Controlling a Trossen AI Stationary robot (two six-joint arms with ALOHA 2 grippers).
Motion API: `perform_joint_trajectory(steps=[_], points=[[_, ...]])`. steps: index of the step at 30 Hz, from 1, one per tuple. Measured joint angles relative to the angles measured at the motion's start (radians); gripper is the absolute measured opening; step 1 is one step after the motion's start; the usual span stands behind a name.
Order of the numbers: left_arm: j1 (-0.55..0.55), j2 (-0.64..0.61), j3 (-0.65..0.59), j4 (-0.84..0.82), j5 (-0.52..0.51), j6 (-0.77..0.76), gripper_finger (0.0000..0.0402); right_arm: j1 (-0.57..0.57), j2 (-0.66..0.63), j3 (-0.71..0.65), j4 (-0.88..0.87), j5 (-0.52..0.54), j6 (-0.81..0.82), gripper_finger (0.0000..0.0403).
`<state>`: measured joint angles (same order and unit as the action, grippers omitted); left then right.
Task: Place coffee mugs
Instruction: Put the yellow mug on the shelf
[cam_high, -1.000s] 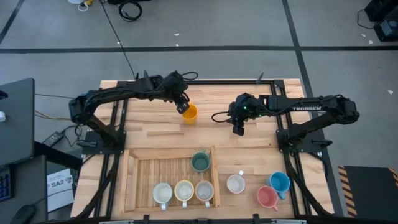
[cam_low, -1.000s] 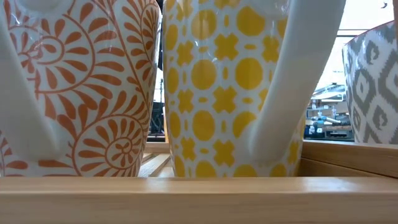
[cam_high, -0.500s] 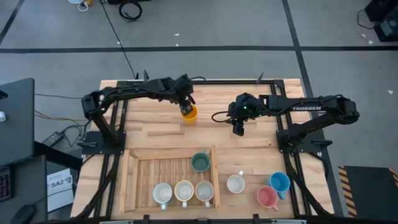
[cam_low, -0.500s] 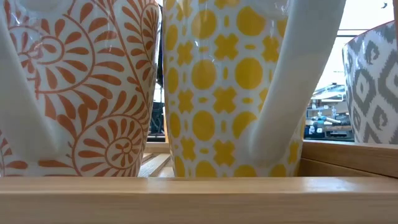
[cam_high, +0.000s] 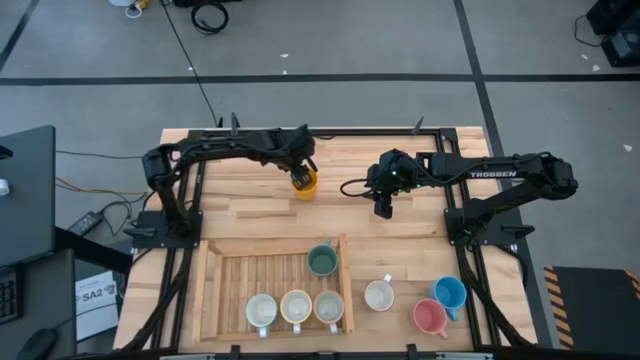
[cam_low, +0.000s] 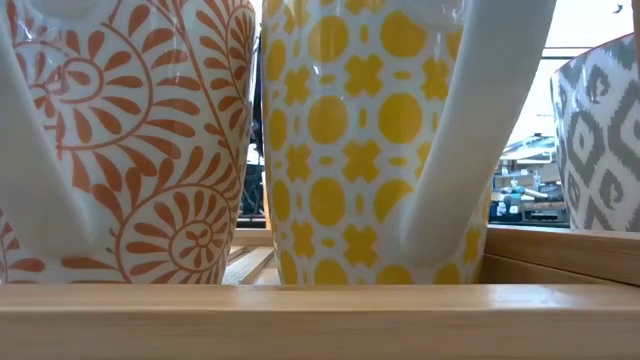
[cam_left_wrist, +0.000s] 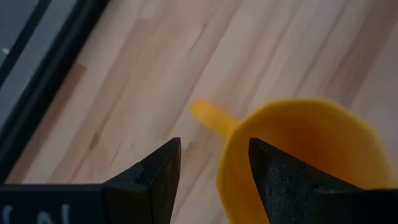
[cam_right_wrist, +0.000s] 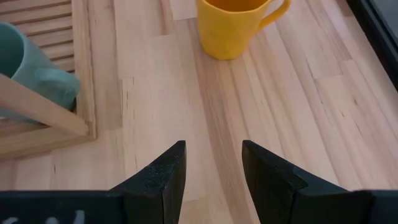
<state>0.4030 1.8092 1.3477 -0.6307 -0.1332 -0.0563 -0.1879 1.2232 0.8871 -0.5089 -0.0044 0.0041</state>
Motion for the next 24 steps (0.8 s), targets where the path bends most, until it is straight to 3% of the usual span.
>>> perform_joint_trajectory(steps=[15, 24], points=[[-0.003, 0.042, 0.0, -0.001, 0.0, -0.01, 0.0195, 0.0, 0.0, 0.001, 0.0, -0.005, -0.007, 0.0163], [-0.003, 0.042, 0.0, -0.001, 0.0, -0.01, 0.0129, 0.0, 0.0, 0.001, 0.0, -0.006, -0.007, 0.0163]])
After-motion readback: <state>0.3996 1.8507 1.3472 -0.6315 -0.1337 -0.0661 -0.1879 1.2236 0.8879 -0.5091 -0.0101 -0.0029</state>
